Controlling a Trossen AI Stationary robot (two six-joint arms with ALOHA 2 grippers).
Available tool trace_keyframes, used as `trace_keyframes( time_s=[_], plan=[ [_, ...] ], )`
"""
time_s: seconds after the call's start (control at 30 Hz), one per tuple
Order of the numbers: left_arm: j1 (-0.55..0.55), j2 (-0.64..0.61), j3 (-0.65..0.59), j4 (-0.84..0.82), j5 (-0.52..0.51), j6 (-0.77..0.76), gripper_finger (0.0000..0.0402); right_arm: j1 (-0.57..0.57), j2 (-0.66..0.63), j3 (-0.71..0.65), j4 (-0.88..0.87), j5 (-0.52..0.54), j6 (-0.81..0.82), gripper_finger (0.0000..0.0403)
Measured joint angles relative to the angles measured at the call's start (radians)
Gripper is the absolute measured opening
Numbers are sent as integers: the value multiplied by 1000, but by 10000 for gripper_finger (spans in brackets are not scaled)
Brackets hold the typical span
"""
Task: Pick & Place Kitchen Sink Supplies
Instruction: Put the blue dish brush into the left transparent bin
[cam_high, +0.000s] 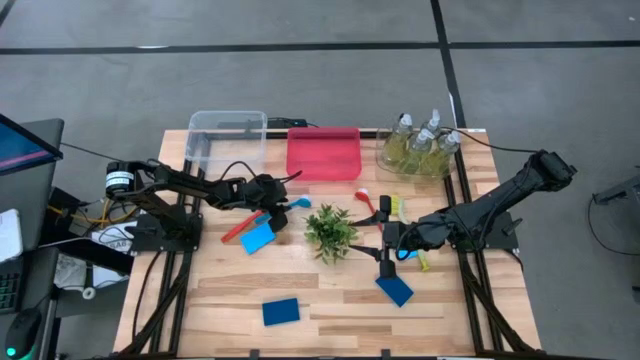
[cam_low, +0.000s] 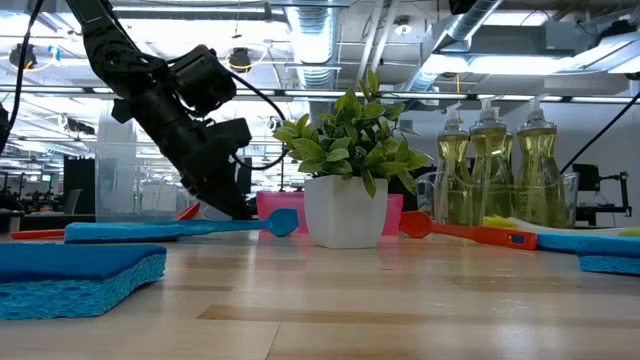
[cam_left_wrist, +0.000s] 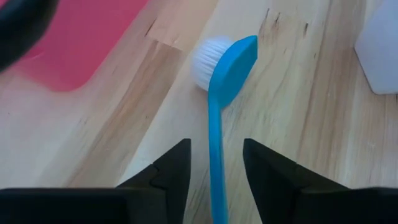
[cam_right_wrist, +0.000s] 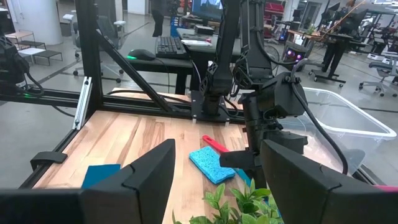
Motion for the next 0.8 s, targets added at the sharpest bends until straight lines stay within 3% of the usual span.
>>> trace_keyframes(
  time_s=[0.37,0.8],
  plan=[
    [0,5,0,0,0,-22,149,0,0,0,0,0,0,230],
    [0,134,2,115,-4,-34,149,0,1,0,0,0,0,230]
  ],
)
